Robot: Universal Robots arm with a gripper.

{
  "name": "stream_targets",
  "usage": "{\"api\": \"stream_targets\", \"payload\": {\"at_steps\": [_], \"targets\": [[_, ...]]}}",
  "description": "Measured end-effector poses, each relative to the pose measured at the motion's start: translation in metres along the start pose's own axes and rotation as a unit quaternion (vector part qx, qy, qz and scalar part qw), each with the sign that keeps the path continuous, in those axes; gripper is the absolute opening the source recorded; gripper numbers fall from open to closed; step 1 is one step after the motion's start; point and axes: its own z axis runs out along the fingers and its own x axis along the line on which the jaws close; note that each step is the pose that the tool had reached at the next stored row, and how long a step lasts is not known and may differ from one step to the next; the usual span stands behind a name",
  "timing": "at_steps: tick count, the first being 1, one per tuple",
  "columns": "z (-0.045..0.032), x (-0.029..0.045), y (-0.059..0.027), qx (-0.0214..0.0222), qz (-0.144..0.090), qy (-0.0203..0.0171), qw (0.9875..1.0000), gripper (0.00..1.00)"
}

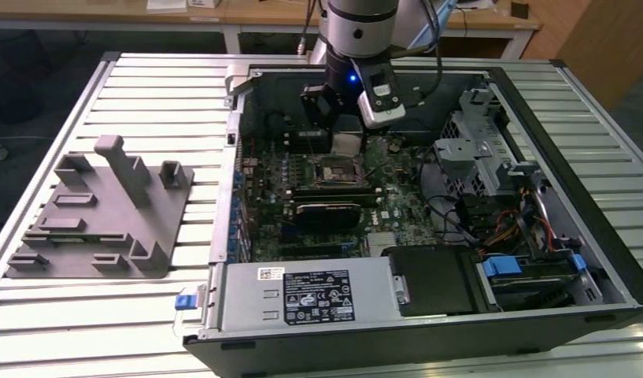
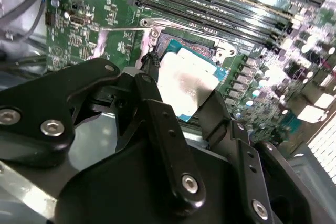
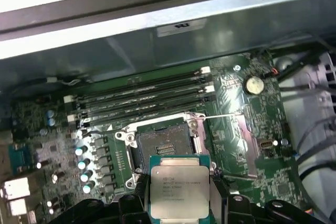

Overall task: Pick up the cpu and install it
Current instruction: 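Place the cpu into insertion slot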

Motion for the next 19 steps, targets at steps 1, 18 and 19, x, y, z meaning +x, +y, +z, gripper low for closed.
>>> {"api": "stream_targets", "payload": {"at_steps": [1, 18, 19], "targets": [[0.0, 0.0, 0.0, 0.0002, 0.008, -0.0004, 1.0, 0.54], [0.0002, 0.0, 0.0, 0.0041, 0.143, -0.0067, 0.9897, 0.54], [0.0003, 0.0, 0.0, 0.0041, 0.148, -0.0069, 0.9889, 0.54]]}}
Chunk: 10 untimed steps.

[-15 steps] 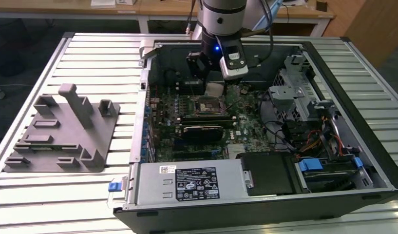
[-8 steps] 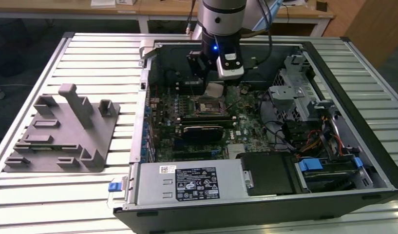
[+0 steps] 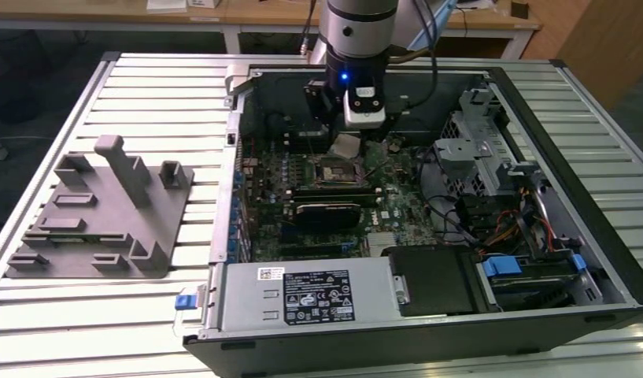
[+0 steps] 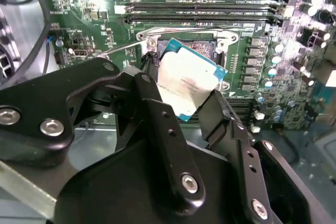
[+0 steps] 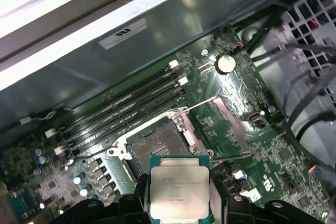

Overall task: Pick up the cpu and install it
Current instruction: 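Place the cpu into insertion slot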

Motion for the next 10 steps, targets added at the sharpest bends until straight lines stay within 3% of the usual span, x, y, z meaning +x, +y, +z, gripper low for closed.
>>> {"api": "stream_targets", "payload": {"at_steps": [5, 10], "targets": [[0.0001, 0.0, 0.0, 0.0007, 0.026, -0.0012, 0.9996, 0.54], [0.0001, 0.0, 0.0, 0.0016, 0.056, -0.0026, 0.9984, 0.54]]}}
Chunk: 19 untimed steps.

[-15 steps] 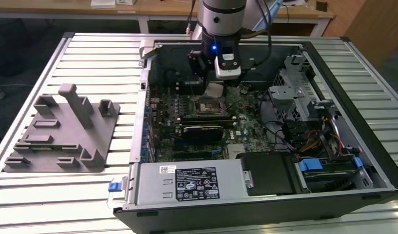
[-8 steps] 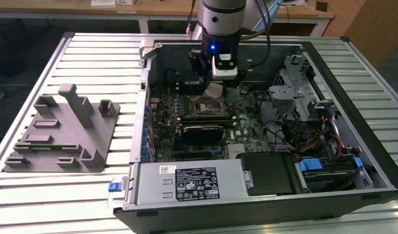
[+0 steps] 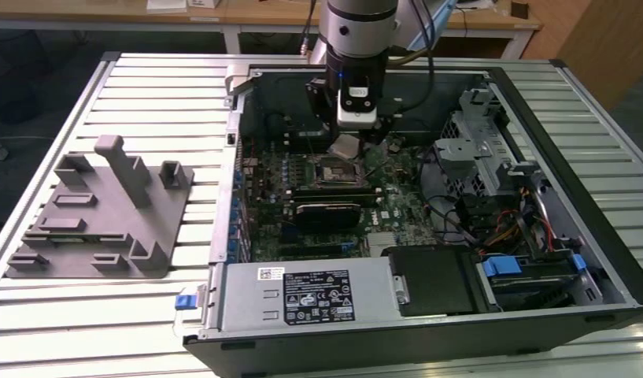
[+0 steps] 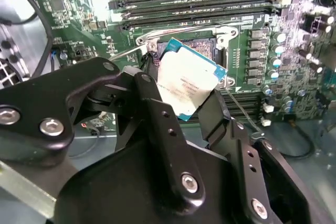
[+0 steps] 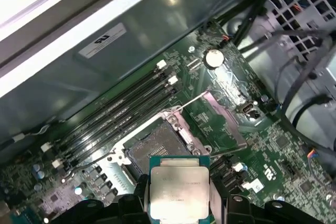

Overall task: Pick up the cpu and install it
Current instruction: 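Place the cpu into insertion slot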

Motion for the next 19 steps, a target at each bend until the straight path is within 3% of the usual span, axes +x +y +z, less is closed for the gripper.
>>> {"api": "stream_targets", "payload": {"at_steps": [5, 10, 15, 19], "targets": [[0.0001, 0.0, 0.0, 0.0008, 0.032, -0.0014, 0.9995, 0.54], [0.0002, 0.0, 0.0, 0.0017, 0.069, -0.003, 0.9976, 0.54], [0.0005, 0.0, 0.0, 0.0029, 0.112, -0.0049, 0.9937, 0.54], [0.0009, 0.0, 0.0, 0.0038, 0.148, -0.0066, 0.9889, 0.54]]}}
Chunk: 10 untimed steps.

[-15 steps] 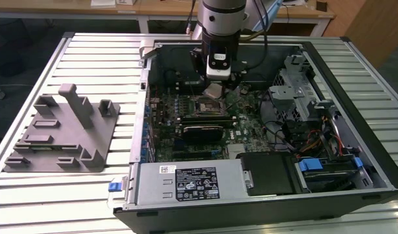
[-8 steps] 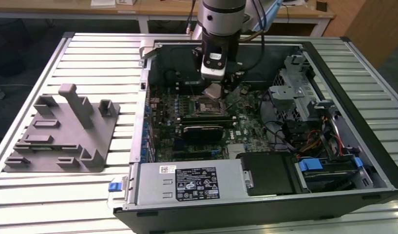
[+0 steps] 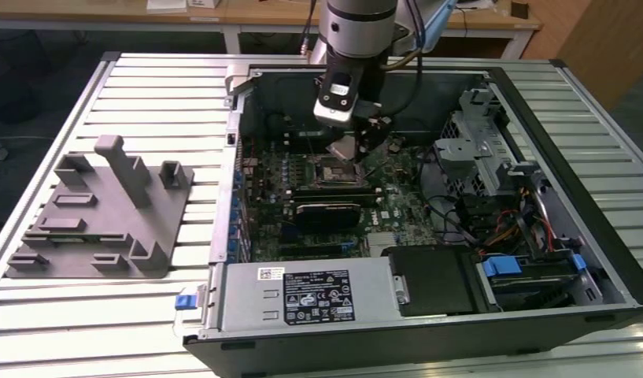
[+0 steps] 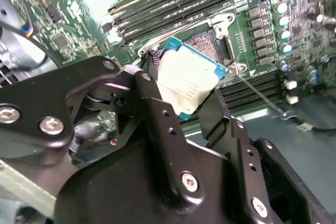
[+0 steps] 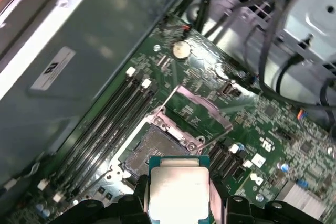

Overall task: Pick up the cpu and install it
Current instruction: 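Place the cpu into insertion slot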

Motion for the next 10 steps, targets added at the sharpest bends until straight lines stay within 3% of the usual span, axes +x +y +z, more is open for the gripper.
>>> {"api": "stream_targets", "payload": {"at_steps": [5, 10], "targets": [[0.0006, 0.0, -0.0001, 0.0011, 0.045, -0.002, 0.999, 0.54], [0.0012, 0.0, -0.0001, 0.0023, 0.09, -0.004, 0.9959, 0.54]]}}
